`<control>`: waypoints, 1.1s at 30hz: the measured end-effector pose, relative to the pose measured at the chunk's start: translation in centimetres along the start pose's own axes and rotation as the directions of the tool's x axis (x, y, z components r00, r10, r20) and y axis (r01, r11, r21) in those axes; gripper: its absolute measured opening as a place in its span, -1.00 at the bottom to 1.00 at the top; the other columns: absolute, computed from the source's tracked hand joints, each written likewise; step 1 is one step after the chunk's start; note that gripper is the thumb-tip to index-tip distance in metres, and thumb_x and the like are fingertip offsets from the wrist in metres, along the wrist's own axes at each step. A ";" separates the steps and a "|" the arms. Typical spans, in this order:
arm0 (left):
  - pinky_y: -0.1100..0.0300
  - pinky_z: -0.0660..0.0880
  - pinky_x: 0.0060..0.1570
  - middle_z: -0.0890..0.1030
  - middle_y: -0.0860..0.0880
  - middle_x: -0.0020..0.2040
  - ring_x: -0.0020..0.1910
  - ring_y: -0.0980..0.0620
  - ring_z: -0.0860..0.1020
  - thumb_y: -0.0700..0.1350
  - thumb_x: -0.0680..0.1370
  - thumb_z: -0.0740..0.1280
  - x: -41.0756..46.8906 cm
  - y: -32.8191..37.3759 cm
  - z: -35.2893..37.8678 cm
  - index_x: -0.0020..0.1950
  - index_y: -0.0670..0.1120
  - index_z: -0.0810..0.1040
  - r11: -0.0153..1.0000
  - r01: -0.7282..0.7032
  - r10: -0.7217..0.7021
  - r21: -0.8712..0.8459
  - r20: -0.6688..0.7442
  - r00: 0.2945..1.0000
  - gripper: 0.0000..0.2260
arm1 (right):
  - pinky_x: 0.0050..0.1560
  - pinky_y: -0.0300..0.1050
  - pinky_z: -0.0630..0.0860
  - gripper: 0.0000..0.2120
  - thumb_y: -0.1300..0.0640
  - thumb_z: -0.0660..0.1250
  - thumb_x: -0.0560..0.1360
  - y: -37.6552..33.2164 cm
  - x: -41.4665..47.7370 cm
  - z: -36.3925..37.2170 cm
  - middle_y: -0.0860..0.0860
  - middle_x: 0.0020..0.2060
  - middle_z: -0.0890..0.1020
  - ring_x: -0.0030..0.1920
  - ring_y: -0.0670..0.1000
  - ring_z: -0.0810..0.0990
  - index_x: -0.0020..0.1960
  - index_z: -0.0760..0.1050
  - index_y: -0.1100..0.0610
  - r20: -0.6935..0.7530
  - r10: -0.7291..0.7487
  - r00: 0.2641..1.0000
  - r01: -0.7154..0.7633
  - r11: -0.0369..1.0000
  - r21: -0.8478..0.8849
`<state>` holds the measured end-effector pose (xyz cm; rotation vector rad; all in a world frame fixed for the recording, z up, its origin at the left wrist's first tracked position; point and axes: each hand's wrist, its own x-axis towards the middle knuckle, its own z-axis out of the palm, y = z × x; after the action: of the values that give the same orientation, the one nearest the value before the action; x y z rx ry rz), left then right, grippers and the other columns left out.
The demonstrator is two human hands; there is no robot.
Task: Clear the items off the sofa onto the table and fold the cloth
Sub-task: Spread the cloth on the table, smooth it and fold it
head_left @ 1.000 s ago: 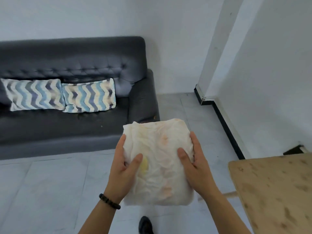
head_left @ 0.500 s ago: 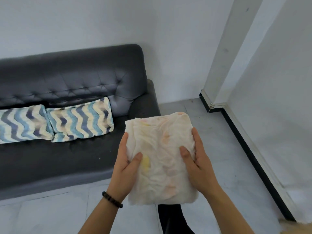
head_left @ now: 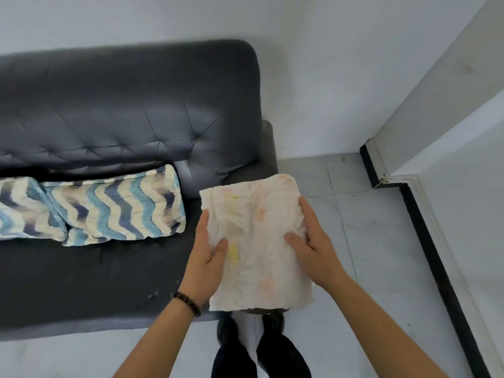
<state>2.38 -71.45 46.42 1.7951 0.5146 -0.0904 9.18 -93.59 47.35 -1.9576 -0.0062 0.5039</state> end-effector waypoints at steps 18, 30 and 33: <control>0.22 -0.03 0.42 -0.17 0.03 0.60 0.56 0.07 -0.05 0.19 0.60 0.19 30.5 -15.9 7.0 0.58 0.11 -0.19 0.966 0.142 -0.152 0.216 0.029 0.988 -0.29 | 0.35 0.13 0.37 -0.30 -0.24 0.06 0.62 15.4 26.8 7.2 0.02 0.60 -0.17 0.57 0.11 0.10 0.61 -0.17 -0.03 -0.176 0.004 0.984 -0.093 0.859 -0.503; -0.10 -0.11 0.52 -0.27 0.06 0.58 0.55 -0.01 -0.16 0.18 0.65 -0.01 26.0 -22.3 12.4 0.55 0.18 -0.26 0.890 0.066 -0.130 0.452 0.113 0.985 -0.43 | -0.22 -0.03 0.56 -0.34 -0.28 -0.07 0.62 22.4 26.2 10.7 0.00 0.60 -0.16 0.27 0.23 0.52 0.56 -0.34 -0.15 -0.047 -0.077 0.996 0.038 0.835 -0.549; -0.12 -0.09 0.51 -0.27 0.01 0.58 0.56 -0.09 -0.14 0.18 0.65 -0.03 26.2 -21.5 12.5 0.57 0.13 -0.24 0.836 0.090 -0.188 0.541 0.128 0.974 -0.43 | -0.20 0.09 0.61 -0.37 -0.22 -0.02 0.64 22.1 25.9 10.7 -0.04 0.57 -0.15 0.25 0.29 0.52 0.54 -0.32 -0.16 -0.016 -0.127 0.992 0.091 0.788 -0.609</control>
<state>20.13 -71.21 14.95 2.2624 0.5248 -0.5379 24.15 -88.01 15.44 -2.5890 -0.2795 0.3946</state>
